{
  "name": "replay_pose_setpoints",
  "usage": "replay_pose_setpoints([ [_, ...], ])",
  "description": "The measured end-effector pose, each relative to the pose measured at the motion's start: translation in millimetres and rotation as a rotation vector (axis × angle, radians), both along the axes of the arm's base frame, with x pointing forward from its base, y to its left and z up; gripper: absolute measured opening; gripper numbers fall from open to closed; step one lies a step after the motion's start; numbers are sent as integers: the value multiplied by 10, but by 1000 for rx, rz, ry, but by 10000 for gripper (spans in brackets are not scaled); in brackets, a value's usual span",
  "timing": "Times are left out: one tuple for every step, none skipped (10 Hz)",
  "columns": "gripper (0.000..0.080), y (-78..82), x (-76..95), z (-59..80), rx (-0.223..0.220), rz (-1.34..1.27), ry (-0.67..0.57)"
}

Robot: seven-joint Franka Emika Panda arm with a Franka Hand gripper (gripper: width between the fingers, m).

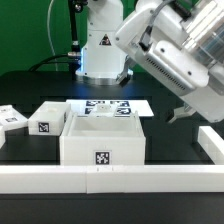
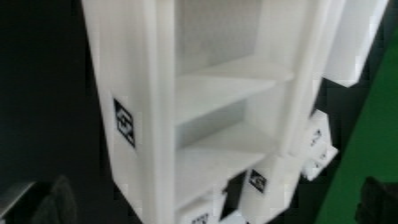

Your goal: Assemble cabinet

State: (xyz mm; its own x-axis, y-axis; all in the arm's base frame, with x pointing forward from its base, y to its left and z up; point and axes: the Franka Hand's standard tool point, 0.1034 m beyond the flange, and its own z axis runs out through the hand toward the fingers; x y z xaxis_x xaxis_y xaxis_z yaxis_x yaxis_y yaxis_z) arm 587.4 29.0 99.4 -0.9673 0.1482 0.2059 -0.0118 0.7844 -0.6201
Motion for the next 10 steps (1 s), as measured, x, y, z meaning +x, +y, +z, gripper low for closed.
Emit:
replay_pose_setpoints([
  [796,-34,38,67,-8,9,-1],
  [796,-33,32,44,-8,5,-2],
  [796,-32,15,36,-17,5,3],
  [796,-21,-32,20,-64,17,24],
  [796,11,-82,-17,-130,40,54],
  [796,25,-83,-18,-147,6,34],
  [796,-19,-42,58,-175,-54,-20],
  [796,-33,14,113,-190,-99,-90],
  [796,-32,32,144,-209,-136,-136],
  [796,-34,47,172,-229,-151,-165],
])
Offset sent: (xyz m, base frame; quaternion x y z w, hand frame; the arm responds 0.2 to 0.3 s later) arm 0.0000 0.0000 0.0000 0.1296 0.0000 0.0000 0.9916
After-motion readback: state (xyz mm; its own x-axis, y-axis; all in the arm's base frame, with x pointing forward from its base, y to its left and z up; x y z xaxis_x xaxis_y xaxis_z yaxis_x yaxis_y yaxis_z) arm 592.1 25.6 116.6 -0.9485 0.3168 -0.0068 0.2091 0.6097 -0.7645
